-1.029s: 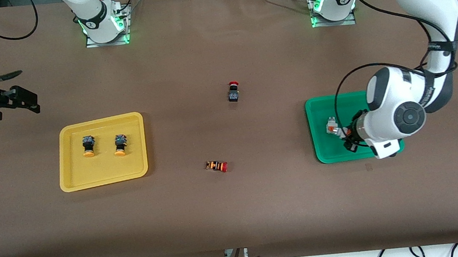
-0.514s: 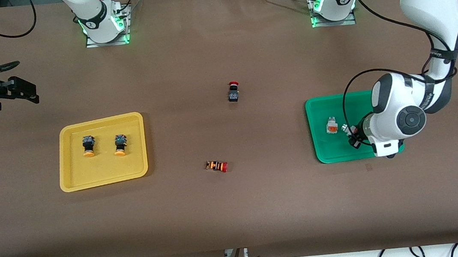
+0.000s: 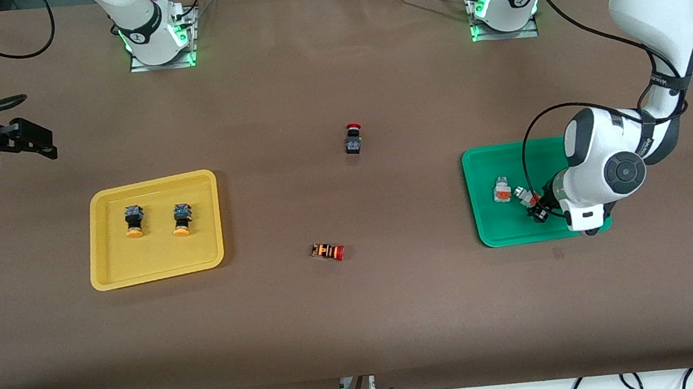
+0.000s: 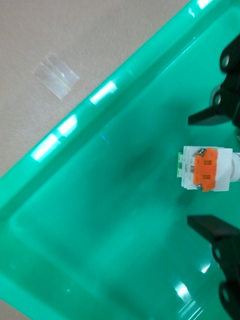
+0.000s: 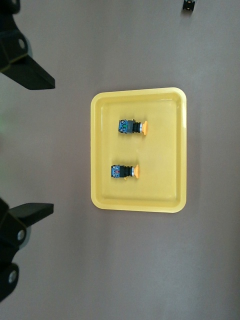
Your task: Place green and yellow buttons in trays
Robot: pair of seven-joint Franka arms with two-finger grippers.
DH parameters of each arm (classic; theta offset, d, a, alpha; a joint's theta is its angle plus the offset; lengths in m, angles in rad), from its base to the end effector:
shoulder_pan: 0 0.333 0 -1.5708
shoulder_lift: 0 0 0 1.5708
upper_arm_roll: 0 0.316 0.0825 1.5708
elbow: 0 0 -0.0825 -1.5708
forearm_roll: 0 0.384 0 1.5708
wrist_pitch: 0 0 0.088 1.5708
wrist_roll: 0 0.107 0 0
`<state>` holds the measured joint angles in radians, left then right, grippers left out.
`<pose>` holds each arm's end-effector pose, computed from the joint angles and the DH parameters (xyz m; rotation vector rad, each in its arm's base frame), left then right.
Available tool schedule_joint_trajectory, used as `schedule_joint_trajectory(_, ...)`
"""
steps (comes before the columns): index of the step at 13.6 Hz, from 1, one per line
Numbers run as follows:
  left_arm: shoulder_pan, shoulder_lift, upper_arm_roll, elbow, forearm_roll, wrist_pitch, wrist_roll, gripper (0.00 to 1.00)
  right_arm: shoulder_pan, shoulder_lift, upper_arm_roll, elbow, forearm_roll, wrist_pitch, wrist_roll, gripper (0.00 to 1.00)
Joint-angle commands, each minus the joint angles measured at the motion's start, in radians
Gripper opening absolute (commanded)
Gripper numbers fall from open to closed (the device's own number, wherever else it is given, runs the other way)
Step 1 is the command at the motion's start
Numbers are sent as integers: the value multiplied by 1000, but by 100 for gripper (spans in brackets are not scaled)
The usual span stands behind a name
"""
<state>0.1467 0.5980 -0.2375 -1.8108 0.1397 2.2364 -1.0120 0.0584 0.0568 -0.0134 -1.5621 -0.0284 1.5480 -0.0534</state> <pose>0.6331 -0.0449 0.2061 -2.8039 -1.2790 0.2258 0.5676 0.0227 0.5948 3.1070 0.1535 -0.1105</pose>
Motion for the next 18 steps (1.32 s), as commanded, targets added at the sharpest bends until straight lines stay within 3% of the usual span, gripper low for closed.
schedule_joint_trajectory(1,11,-85,-13,-6,5,-52,23,100,-6,17,7,33,5,-19,-9,100)
schedule_joint_trajectory(4,11,-147,-16,7,4,-109,62,100,-6,18,7,33,5,-19,-9,100)
schedule_joint_trajectory(6,17,-190,-17,34,3,-212,85,100,-6,18,7,33,5,-19,-9,100)
schedule_joint_trajectory(12,10,-222,-39,272,-83,-489,121,100,-6,18,6,33,5,-19,-8,100)
schedule_joint_trajectory(15,14,-244,-37,361,-88,-635,274,100,-6,18,7,33,5,-19,-8,100)
schedule_joint_trajectory(18,21,-288,-30,354,-86,-704,444,100,-6,18,7,33,5,-19,-8,100)
